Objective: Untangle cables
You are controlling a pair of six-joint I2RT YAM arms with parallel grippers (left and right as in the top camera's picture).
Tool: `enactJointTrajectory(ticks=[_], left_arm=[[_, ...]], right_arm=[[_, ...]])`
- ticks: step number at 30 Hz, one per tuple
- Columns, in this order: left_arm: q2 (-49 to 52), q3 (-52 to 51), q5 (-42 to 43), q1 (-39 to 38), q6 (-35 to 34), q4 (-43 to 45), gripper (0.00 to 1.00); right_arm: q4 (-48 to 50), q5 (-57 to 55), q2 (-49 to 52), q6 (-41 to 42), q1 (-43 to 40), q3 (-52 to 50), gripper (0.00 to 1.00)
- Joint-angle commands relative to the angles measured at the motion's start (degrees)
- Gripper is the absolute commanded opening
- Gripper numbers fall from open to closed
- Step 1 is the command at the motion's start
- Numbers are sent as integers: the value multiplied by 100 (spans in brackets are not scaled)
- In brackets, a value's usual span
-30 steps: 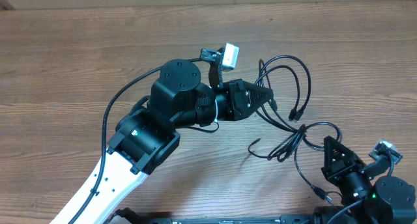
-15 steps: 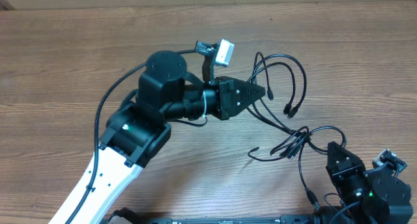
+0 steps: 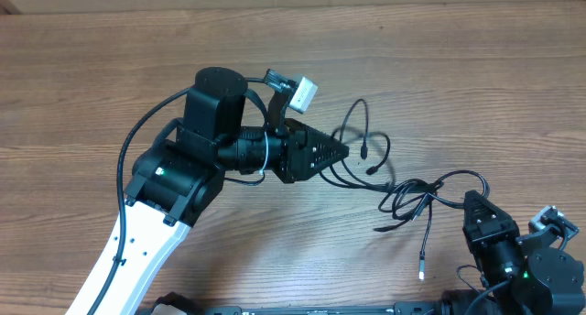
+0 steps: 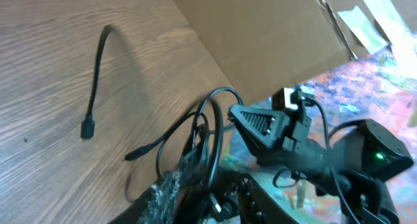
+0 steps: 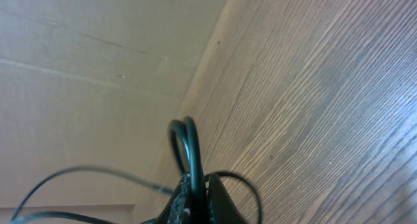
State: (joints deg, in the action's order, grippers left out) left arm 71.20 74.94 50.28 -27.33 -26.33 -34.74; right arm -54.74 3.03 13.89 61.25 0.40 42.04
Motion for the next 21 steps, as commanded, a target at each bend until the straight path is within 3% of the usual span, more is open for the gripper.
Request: enactJointTrajectory(ticks=[1,4,5,10,13,17,21], left_arm=[[-44,107,-715,42,-116,-111,27],[-44,107,-1287,42,-603,-348,89],[-44,107,-1434,42,-726,-420,100],[-44,107,-1467,42,-706,-466,100],[-44,107,-1425,31,-59,-474,100],[-44,107,-1161,31,1257,-638,100],[-44,107,-1165,31,1764,-785,100]], right_arm=[[66,-33,13,22,-11,68,4],[63,-33,13,22,-11,68,4],[66,-33,13,22,-11,68,4],[66,33,13,20,-11,68,4],[116,144,13,-22,-11,68,4],[857,966,13,-1045,-11,68,4],[1453,1862,13,-2109,-11,68,4]])
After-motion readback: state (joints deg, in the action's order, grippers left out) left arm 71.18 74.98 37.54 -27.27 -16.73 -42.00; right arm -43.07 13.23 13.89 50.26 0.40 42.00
